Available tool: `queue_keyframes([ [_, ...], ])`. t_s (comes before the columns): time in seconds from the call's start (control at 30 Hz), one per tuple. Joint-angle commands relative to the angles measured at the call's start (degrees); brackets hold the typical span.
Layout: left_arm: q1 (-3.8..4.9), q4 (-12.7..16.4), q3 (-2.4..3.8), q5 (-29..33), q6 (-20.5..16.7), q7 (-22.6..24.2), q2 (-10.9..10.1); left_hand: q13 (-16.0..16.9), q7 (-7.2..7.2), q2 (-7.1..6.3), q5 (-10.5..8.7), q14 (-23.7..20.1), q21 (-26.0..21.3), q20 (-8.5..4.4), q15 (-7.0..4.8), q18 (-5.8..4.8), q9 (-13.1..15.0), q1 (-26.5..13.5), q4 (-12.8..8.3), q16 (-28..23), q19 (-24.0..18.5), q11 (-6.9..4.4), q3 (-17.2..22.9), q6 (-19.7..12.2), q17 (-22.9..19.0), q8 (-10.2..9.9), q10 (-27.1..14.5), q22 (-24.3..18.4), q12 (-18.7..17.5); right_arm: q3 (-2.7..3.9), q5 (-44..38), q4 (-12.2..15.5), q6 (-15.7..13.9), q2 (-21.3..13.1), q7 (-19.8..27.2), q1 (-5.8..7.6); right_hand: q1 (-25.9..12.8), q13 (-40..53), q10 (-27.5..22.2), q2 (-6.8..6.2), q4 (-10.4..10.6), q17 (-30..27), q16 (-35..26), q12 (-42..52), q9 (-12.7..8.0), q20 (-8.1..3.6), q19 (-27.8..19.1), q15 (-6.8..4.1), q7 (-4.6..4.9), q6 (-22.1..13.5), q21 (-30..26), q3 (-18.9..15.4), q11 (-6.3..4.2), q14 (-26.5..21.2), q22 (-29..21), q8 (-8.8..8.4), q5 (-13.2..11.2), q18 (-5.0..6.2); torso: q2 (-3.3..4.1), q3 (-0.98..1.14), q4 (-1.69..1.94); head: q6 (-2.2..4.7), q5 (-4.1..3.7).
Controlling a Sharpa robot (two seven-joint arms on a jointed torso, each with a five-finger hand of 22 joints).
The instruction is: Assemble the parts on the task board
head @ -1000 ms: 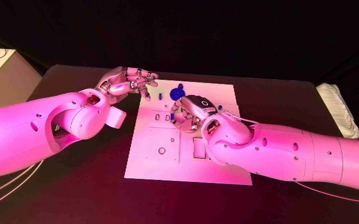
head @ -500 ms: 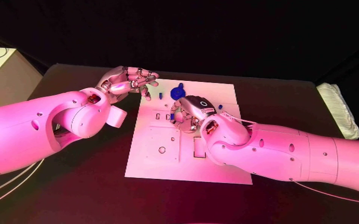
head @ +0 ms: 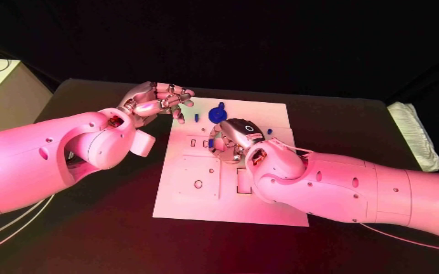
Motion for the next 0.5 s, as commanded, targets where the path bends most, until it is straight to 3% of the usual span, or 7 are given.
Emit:
queue_keyframes([
  [0.03,0.01,0.0,0.02,-0.3,0.6,0.0,0.1,0.0,-0.16,-0.03,-0.23,-0.4,0.4,0.07,-0.08,0.76,0.0,-0.6,-0.2,0.4,-0.3,-0.01,0.2,-0.3,0.0,0.2,-0.2,0.0,0.2,0.01,-0.2,-0.1,0.7,0.1,1.0,-0.04,-0.7,5.0,-0.9,-0.47,0.2,14.2,-0.1,-0.8,-0.1,0.51,3.9,0.67,0.19,-0.8,-0.4,-0.6,0.13,5.8,11.0,-0.41,-0.3,0.08,0.00,0.05,0.00,-0.03,0.01],
  [0.27,0.01,0.0,0.02,-0.3,0.8,-0.1,0.1,0.1,-0.16,-0.04,-0.23,-0.4,0.5,0.08,-0.07,0.77,0.1,-0.6,-0.2,0.5,-0.3,0.00,0.2,-0.4,0.1,0.2,-0.3,0.1,0.3,0.01,0.2,-0.1,0.3,0.0,1.9,-0.04,-1.0,3.2,-2.9,-1.00,0.7,13.7,-0.4,-2.9,-0.7,1.02,3.5,1.18,0.77,-2.7,-1.4,-1.7,0.69,5.6,10.2,-1.32,-1.1,0.33,0.02,0.01,-0.01,-0.09,-0.06],
  [0.5,0.01,-0.1,0.02,-0.6,1.0,-0.4,0.2,0.3,-0.15,0.00,-0.19,-0.5,0.7,0.09,-0.07,0.78,0.1,-0.5,-0.3,0.7,-0.4,0.00,0.3,-0.5,0.2,0.3,-0.5,0.3,0.5,0.01,0.7,0.2,-0.5,-0.4,2.9,-0.03,-0.1,1.0,-5.3,-0.68,2.3,12.8,-0.9,-5.3,-1.6,1.66,3.0,1.76,1.43,-4.9,-2.7,-6.2,1.34,5.4,9.3,-2.24,-3.6,0.65,-0.02,0.01,-0.02,0.03,-0.02],
])
